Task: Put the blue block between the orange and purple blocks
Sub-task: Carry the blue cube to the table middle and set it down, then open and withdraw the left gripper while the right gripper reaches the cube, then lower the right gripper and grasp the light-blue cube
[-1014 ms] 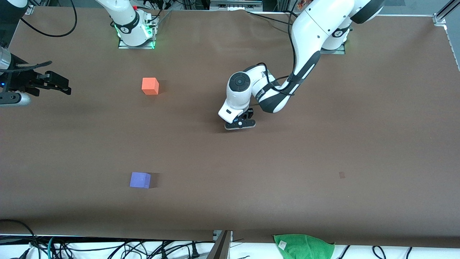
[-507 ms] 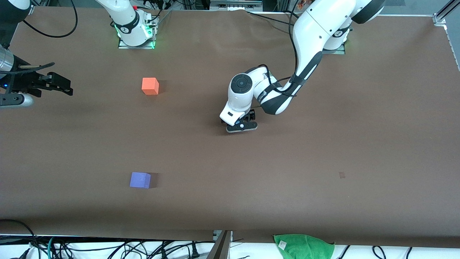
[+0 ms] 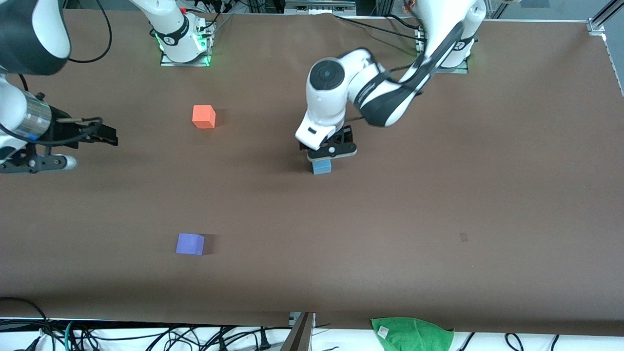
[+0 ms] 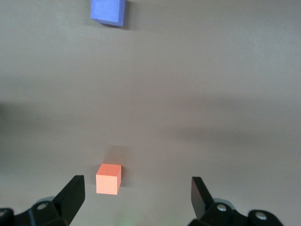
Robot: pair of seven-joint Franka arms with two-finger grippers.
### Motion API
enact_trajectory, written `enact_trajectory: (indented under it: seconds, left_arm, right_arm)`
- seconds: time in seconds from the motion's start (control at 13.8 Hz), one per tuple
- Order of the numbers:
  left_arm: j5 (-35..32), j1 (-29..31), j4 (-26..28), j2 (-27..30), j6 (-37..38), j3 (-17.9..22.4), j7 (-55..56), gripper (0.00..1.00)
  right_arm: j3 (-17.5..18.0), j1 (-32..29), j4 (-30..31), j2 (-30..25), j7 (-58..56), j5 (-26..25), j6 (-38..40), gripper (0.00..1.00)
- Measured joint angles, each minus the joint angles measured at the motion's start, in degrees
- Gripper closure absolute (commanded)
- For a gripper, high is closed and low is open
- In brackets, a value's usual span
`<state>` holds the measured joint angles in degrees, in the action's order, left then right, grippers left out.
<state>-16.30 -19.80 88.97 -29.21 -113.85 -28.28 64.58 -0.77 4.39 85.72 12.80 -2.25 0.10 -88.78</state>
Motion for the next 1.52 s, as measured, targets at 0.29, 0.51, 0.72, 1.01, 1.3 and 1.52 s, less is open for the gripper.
enact_trajectory:
  seconds: [0.29,0.51,0.72,1.01,1.3,1.52]
  left_arm:
    - [0.7,6.8,-0.2,10.0,13.7,-0.1,-11.0,0.00]
    - [1.0,15.1,-4.2,15.2,24.2,0.2,-27.6,0.00]
    - [5.4,25.7,-10.1,16.3,29.5,0.5,-45.7,0.00]
    - [10.6,30.2,-10.4,16.0,30.9,6.0,-54.8,0.00]
    - [17.1,26.1,-3.6,20.1,24.9,21.3,-64.5,0.00]
    - [17.4,24.4,2.3,24.4,20.8,29.1,-69.0,0.00]
  right_arm:
    - [0.2,5.9,0.0,0.4,3.4,0.0,-1.1,0.00]
    - [0.4,11.0,0.0,1.9,11.2,1.1,-4.8,0.00]
    - [0.6,18.1,0.0,4.9,21.9,3.1,-10.6,0.00]
    - [0.8,29.3,0.0,9.3,38.0,3.1,-19.0,0.00]
    - [0.7,34.9,-0.2,14.6,47.1,3.1,-26.7,0.00]
    - [0.7,37.4,-0.3,18.9,50.7,3.0,-32.3,0.00]
